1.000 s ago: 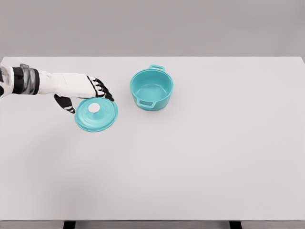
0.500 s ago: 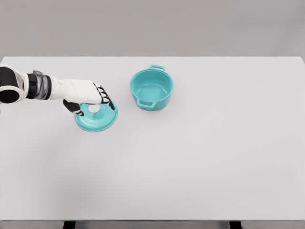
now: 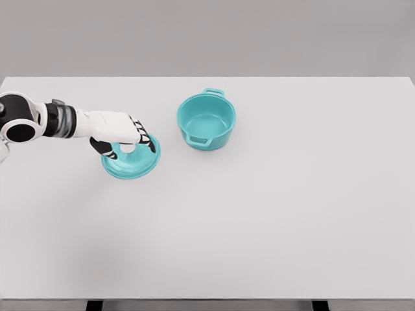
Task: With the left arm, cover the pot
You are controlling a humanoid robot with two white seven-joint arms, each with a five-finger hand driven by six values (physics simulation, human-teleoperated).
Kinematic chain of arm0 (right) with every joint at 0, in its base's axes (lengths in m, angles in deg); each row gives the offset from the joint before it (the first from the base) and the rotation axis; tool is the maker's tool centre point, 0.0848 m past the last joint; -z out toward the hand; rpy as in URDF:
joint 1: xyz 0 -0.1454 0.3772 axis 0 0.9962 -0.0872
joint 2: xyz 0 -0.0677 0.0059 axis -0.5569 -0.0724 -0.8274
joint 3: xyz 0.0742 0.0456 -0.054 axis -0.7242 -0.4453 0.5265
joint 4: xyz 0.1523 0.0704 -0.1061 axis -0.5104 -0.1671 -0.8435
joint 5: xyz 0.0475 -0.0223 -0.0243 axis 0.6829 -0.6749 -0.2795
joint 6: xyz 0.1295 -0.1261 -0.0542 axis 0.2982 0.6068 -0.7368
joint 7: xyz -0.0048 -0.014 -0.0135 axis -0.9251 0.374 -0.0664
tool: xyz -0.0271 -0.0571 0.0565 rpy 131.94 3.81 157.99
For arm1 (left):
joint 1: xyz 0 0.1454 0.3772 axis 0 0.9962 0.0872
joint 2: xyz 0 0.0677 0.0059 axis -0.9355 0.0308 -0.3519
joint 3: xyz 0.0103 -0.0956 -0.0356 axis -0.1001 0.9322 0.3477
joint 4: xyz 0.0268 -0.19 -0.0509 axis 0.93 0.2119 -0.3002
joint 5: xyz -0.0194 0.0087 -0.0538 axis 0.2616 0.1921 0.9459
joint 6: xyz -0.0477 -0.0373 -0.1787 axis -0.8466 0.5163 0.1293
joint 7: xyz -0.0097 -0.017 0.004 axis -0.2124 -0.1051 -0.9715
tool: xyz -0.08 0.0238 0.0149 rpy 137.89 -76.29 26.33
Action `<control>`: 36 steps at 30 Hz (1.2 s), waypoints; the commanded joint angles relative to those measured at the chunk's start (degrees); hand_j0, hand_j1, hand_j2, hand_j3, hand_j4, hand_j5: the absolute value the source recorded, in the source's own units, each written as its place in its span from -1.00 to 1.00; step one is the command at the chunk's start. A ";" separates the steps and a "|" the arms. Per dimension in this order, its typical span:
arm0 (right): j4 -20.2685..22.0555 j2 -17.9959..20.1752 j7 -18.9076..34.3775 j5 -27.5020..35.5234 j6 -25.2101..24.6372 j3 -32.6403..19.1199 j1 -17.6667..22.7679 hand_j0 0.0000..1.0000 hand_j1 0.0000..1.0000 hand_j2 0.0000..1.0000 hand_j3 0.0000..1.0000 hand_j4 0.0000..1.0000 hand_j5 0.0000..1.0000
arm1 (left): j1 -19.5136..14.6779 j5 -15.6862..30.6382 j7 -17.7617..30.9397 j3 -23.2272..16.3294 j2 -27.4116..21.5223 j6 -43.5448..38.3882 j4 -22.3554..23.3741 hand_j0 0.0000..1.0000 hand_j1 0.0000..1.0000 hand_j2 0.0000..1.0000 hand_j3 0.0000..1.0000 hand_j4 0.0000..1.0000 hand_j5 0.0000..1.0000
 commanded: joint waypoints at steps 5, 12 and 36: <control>0.00 0.01 0.03 0.02 0.01 0.01 -0.09 1.00 1.00 1.00 1.00 1.00 1.00 | 0.09 -1.59 -0.02 0.08 0.64 -0.13 1.07 0.54 0.54 0.54 0.54 0.54 0.54; 0.00 0.01 0.03 0.02 0.01 0.01 0.00 1.00 1.00 1.00 1.00 1.00 1.00 | 0.09 -2.65 -0.02 0.08 1.87 -0.13 2.92 0.48 0.48 0.48 0.48 0.48 0.48; 0.00 0.01 0.03 0.02 0.01 0.01 0.00 1.00 1.00 1.00 1.00 1.00 1.00 | 0.17 -3.26 -0.02 -0.01 1.87 -0.13 3.36 0.10 0.10 0.10 0.10 0.10 0.10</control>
